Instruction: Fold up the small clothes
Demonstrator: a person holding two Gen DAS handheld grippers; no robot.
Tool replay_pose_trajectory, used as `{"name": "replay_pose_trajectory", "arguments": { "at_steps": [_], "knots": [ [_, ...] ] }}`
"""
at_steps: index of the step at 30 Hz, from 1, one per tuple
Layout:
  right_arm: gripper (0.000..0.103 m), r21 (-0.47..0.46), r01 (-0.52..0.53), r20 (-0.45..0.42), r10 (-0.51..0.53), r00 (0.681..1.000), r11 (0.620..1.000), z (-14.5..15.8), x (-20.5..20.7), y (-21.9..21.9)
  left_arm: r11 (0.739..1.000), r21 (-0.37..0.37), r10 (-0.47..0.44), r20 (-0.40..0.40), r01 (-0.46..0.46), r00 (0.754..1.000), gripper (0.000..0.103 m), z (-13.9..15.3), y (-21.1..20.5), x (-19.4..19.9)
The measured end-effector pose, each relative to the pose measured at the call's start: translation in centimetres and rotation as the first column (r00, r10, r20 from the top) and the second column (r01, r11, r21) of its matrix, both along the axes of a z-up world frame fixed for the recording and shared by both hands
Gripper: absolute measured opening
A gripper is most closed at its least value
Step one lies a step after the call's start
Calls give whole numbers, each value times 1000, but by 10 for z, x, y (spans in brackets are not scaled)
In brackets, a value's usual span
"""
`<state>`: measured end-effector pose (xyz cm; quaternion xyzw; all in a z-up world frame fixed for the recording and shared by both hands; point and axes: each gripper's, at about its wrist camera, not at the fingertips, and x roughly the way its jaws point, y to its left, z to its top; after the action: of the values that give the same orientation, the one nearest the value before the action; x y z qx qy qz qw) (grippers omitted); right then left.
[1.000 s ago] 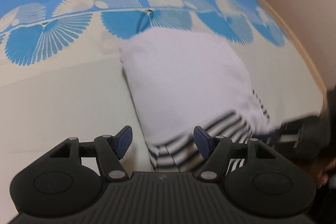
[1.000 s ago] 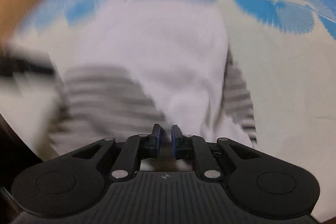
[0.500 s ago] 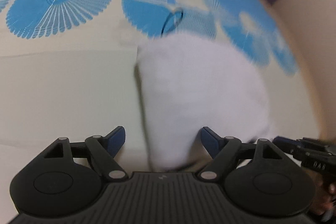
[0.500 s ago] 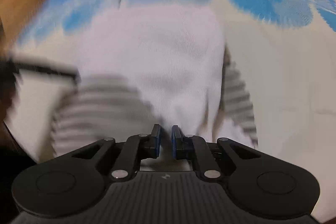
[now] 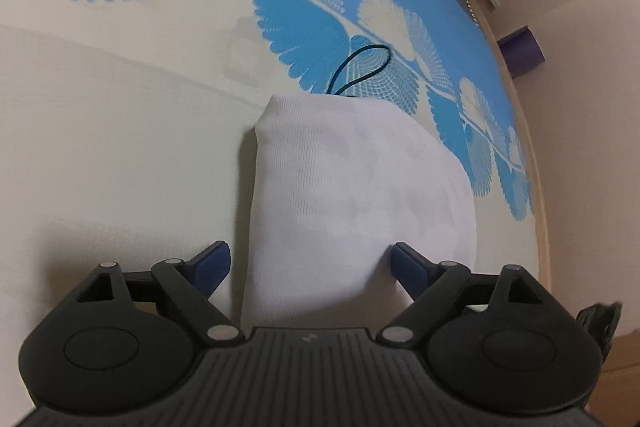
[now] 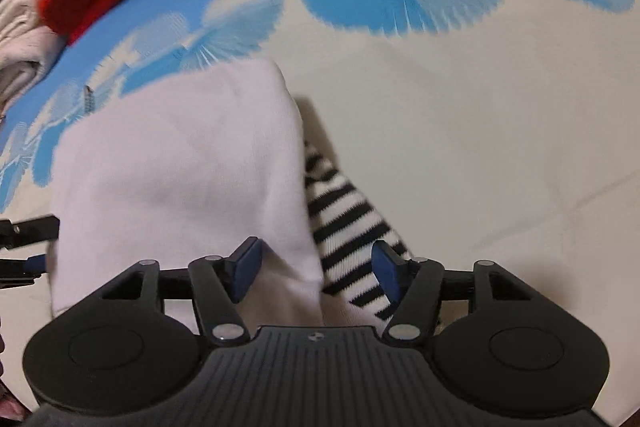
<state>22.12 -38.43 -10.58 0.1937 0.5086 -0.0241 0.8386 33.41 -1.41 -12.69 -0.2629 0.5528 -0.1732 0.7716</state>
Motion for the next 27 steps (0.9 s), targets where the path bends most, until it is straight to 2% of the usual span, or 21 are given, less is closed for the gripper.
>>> {"name": "replay_pose_trajectory", "arguments": {
  "at_steps": [4, 5, 6, 7, 9, 12, 14, 16, 19, 21, 25, 27],
  "knots": [
    [59, -16, -15, -6, 15, 1000, 1000, -7, 4, 6, 998, -64, 9, -26, -10, 1000, 91, -17, -4, 16],
    [46, -18, -20, -2, 20, 1000, 1000, -7, 4, 7, 997, -74, 10, -25, -12, 1000, 90, -20, -5, 19],
    [23, -1, -28, 6, 28, 1000, 1000, -7, 4, 8, 997, -77, 7, -16, -9, 1000, 90, -21, -7, 21],
    [16, 38, -38, 14, 38, 999, 999, -7, 4, 9, 997, -71, 4, -4, -5, 1000, 89, -22, -10, 23],
    [11, 34, -43, 20, 42, 999, 998, -6, 3, 12, 998, -59, -9, 20, 10, 1000, 85, -24, -16, 26],
    [9, 23, -44, 18, 43, 999, 999, -8, 6, 17, 999, -12, -43, 64, 44, 997, 69, -21, -24, 29],
    [8, 45, -4, 12, 3, 1000, 999, -10, 9, 14, 998, -17, -55, 85, 56, 995, 50, -16, -24, 35],
    [8, 64, 36, 12, -37, 999, 997, -9, 12, 14, 998, -14, -62, 138, 65, 989, 40, -3, -22, 41],
    [7, 28, 48, 53, -50, 997, 998, -4, 21, 23, 997, 31, -77, 254, 72, 964, 39, 21, -18, 52],
    [7, 12, 47, 104, -49, 993, 999, 2, 28, 31, 997, 63, -59, 294, 42, 954, 40, 32, -10, 60],
    [9, 60, 72, 190, -82, 978, 996, 14, 43, 42, 991, 110, 43, 314, -81, 949, 59, 45, 18, 72],
    [11, 64, 80, 182, -90, 979, 995, 16, 50, 47, 972, 185, 67, 379, -146, 923, 62, 60, 29, 65]
  ]
}}
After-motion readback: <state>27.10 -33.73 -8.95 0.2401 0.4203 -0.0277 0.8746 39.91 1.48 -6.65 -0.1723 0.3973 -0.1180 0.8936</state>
